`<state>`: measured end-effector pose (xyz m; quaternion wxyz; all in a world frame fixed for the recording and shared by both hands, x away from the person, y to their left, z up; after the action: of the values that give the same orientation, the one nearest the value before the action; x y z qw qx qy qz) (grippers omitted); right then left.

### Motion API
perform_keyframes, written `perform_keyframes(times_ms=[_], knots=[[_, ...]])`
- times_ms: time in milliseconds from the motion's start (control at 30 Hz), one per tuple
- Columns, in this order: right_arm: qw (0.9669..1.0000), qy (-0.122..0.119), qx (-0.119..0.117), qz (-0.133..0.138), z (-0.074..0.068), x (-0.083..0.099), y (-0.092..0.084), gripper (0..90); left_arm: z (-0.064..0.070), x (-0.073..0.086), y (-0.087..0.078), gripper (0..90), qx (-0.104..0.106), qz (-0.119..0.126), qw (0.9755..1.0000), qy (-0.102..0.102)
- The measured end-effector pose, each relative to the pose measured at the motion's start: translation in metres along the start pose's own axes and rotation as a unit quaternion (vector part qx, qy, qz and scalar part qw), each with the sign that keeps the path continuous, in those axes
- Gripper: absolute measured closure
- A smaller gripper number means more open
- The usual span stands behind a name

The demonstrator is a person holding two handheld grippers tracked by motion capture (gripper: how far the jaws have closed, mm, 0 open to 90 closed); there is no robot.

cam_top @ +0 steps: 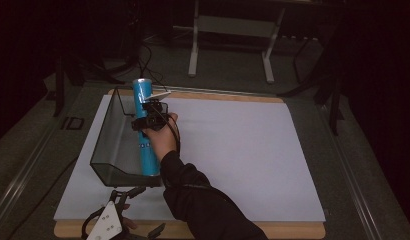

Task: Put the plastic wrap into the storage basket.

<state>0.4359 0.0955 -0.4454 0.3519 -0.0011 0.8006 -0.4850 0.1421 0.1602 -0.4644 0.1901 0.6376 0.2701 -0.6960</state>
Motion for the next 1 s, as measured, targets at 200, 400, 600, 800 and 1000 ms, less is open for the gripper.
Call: perform_keyframes(times_ms=[200,400,600,800,1000], knots=[[0.9996,0.006,0.028,0.005,0.002,0.001,0.008,30.5,0.0,0.0,0.0,0.5,0.002,0.001,1.0,-0.001],[0.9987,-0.003,0.052,0.001,0.003,0.001,0.015,29.3,0.0,0.0,0.0,0.5,0.004,-0.001,1.0,-0.002],[0.9988,0.0,0.047,-0.012,0.005,0.005,0.026,29.1,0.0,0.0,0.001,0.5,0.004,-0.003,1.0,-0.001],[0.9987,0.004,0.05,-0.008,0.008,0.008,0.031,28.4,-0.001,0.0,0.001,0.5,0.004,-0.006,1.0,-0.002],[0.9984,-0.005,0.055,-0.002,0.008,0.009,0.031,27.4,-0.001,0.001,0.002,0.5,0.005,-0.006,1.0,-0.003]])
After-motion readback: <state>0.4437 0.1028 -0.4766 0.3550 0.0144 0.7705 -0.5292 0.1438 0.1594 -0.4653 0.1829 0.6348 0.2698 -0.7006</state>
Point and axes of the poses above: each handheld gripper's, and its own axes: y roughly forward along the jaws, x roughly out of its underside, z roughly to its right, the point moved 1 cm from there along y, roughly forward along the jaws, and after that the axes turned 8 degrees about -y, right-handed, at the moved point
